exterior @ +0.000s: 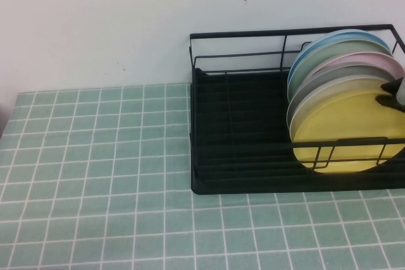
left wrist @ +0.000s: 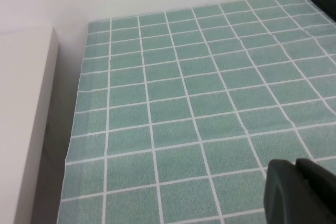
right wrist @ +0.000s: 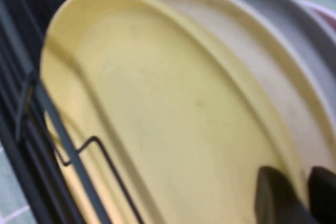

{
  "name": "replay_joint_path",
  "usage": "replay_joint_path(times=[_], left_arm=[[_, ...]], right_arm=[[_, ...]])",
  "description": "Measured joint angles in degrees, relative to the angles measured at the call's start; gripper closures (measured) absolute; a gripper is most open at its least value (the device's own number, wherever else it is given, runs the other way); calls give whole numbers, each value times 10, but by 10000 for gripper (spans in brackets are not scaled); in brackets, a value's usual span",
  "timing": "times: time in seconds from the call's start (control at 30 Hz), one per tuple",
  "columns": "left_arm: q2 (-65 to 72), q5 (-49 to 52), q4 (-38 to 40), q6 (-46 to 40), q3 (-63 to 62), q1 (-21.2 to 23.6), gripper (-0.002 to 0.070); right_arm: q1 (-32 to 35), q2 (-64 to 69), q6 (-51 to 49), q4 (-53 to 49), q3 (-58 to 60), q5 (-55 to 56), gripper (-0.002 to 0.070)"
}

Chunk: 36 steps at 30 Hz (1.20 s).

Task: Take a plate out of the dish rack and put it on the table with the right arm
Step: Grasp the plate from the shelf, then place the plate from the table

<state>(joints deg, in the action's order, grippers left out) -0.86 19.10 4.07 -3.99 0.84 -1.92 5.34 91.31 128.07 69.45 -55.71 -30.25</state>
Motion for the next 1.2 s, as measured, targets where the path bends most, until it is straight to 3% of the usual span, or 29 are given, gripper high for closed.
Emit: replay_joint_path(times=[0.03, 0.13, 0.4, 0.73, 0.87, 1.07, 1.2], left_arm=[[0, 0, 0, 0, 0, 0, 678], [0, 0, 0, 0, 0, 0, 678], [0, 0, 0, 0, 0, 0, 678], [0, 0, 0, 0, 0, 0, 678], [0, 0, 0, 0, 0, 0, 678], [0, 0, 0, 0, 0, 0, 678], [0, 0, 0, 0, 0, 0, 678]], right_arm=[[0, 0, 1, 5, 0, 1, 572], [0, 0, 6, 13, -1, 6, 626], [0, -78, -84, -40, -1, 5, 626], [0, -276, -326, -167, -1, -65, 630], [0, -359, -463, -241, -1, -106, 630], [0, -422, -787, -403, 6, -253, 631], [0, -424, -919, -426, 60, -293, 631]])
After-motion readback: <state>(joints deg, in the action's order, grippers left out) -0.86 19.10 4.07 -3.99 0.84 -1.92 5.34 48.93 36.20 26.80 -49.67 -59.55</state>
